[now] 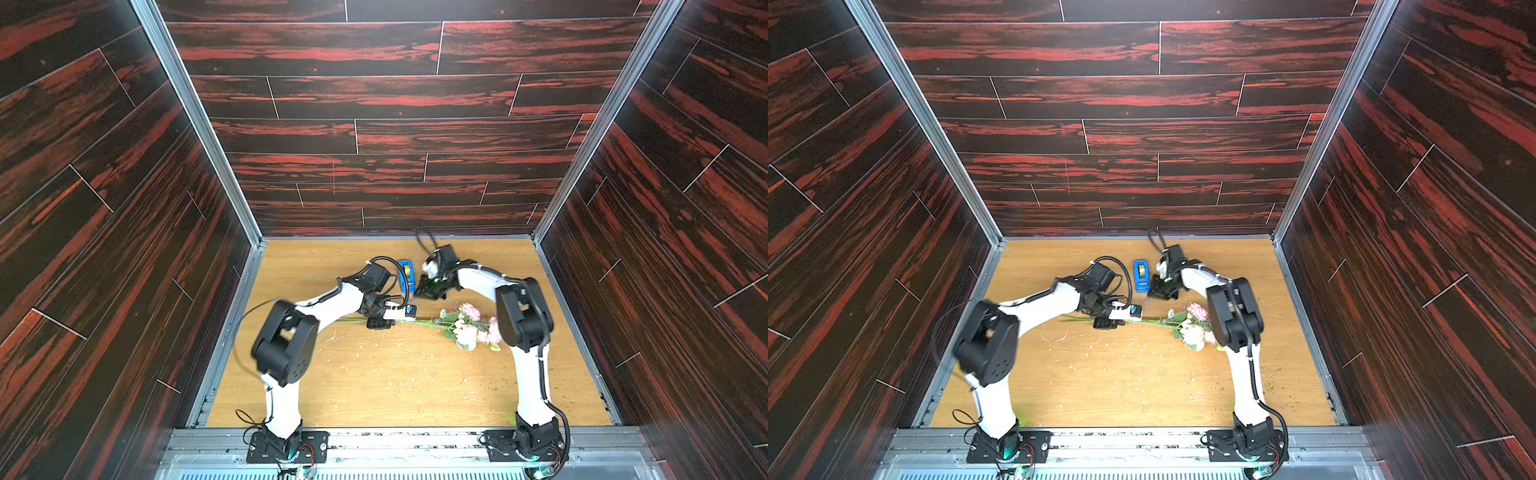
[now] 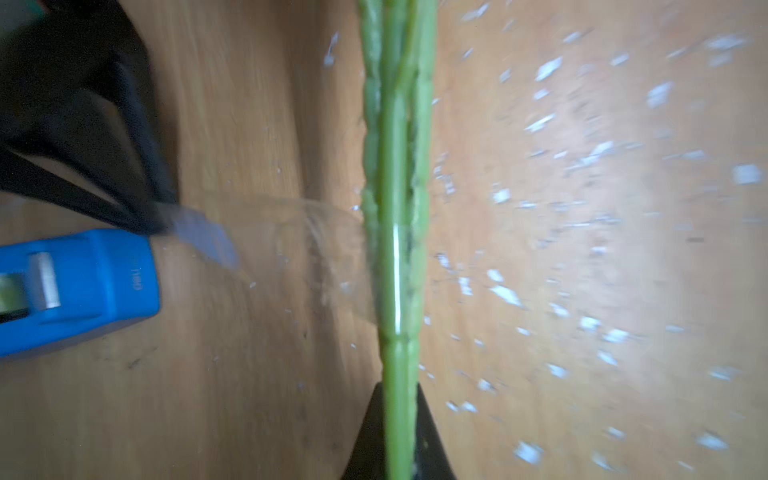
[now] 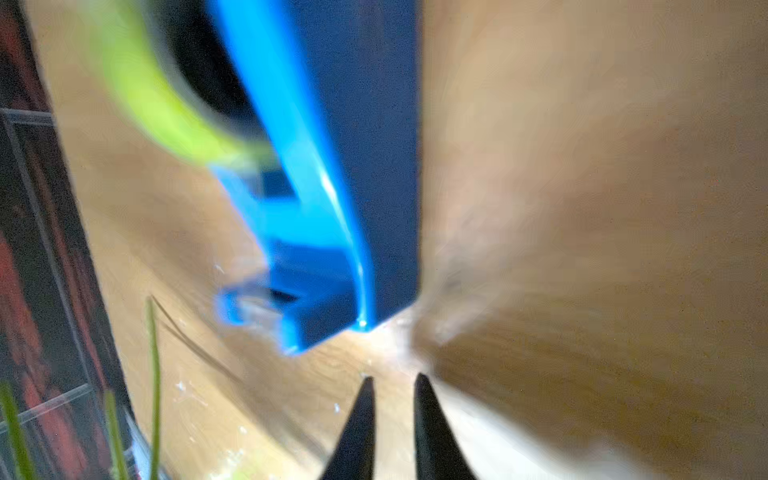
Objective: Wrap bouquets with tape
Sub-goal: Tear off the tape using the Tape Cutter, then wrap the tape around the bouquet.
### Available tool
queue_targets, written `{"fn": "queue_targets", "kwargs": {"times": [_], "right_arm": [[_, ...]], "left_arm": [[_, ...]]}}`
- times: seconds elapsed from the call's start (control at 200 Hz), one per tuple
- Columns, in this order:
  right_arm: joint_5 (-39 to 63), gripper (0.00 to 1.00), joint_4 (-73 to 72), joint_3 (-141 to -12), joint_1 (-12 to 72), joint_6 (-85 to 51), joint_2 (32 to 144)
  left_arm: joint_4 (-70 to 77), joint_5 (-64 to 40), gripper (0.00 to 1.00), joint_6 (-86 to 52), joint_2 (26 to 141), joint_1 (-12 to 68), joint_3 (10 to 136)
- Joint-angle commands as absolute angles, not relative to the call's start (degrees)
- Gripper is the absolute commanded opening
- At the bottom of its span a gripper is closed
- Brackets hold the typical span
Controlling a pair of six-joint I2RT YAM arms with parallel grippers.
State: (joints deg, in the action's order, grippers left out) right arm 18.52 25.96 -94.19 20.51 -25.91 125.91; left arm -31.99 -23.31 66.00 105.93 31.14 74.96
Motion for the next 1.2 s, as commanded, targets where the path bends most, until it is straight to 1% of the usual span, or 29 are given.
{"fn": "queue_targets", "kwargs": {"times": [0.0,0.075,0.19,0.256,0.351,0.411,0.476,0.496,0.581,0.722,0.747,0.792,0.867,0.912,1.062,1.198], "right_arm": [[14.4,0.35,27.0,-96.0,15.8,-23.0,114.4],[12.1,0.47,28.0,-96.3,13.4,-20.0,108.3],[11.2,0.56,26.6,-95.3,9.1,-16.5,97.5],[9.1,0.64,25.3,-94.3,7.3,-14.5,91.0],[5.4,0.78,24.4,-93.6,6.5,-9.2,82.5],[3.7,0.84,24.8,-93.2,6.5,-5.4,78.0],[2.3,0.95,24.3,-91.3,6.4,-3.0,73.1],[2.1,0.97,24.0,-90.2,6.5,-2.4,71.5],[5.5,0.97,22.2,-85.1,6.5,0.3,64.6],[16.3,0.97,14.3,-71.6,6.5,3.9,51.2],[19.1,0.96,12.7,-68.7,6.5,4.9,48.7],[27.1,0.92,9.5,-63.8,6.5,7.2,44.5],[39.3,0.79,5.0,-56.5,6.5,12.3,37.4],[44.4,0.77,2.2,-52.2,6.5,13.7,33.4],[50.7,0.75,-6.9,-41.2,6.5,10.3,23.4],[54.0,0.75,-16.0,-32.9,6.5,4.5,21.7]], "left_arm": [[-31.0,-26.2,0.00,65.6,96.7,31.6,72.6],[-29.5,-24.7,0.00,63.4,93.5,31.6,70.5],[-25.7,-23.7,0.00,59.6,89.9,31.4,67.7],[-21.9,-23.2,0.00,55.4,88.0,31.5,66.1],[-19.9,-23.9,0.00,52.6,85.2,31.5,64.9],[-16.2,-23.5,0.00,48.4,83.3,31.4,63.9],[-11.1,-23.2,0.00,42.9,81.2,31.3,62.4],[-9.7,-23.3,0.00,41.0,80.6,31.3,62.1],[-4.6,-25.5,0.00,33.2,78.7,31.4,60.4],[2.8,-25.9,0.00,21.8,75.2,31.4,57.7],[3.7,-26.3,0.00,20.2,74.6,31.4,57.3],[4.6,-27.1,0.00,18.1,73.7,31.4,57.0],[5.6,-28.9,0.00,15.1,72.4,31.3,57.0],[5.6,-29.8,0.00,14.3,71.7,31.4,57.2],[6.1,-32.4,0.00,11.1,69.3,31.4,57.7],[8.1,-38.8,0.00,8.7,67.2,31.4,57.8]]}}
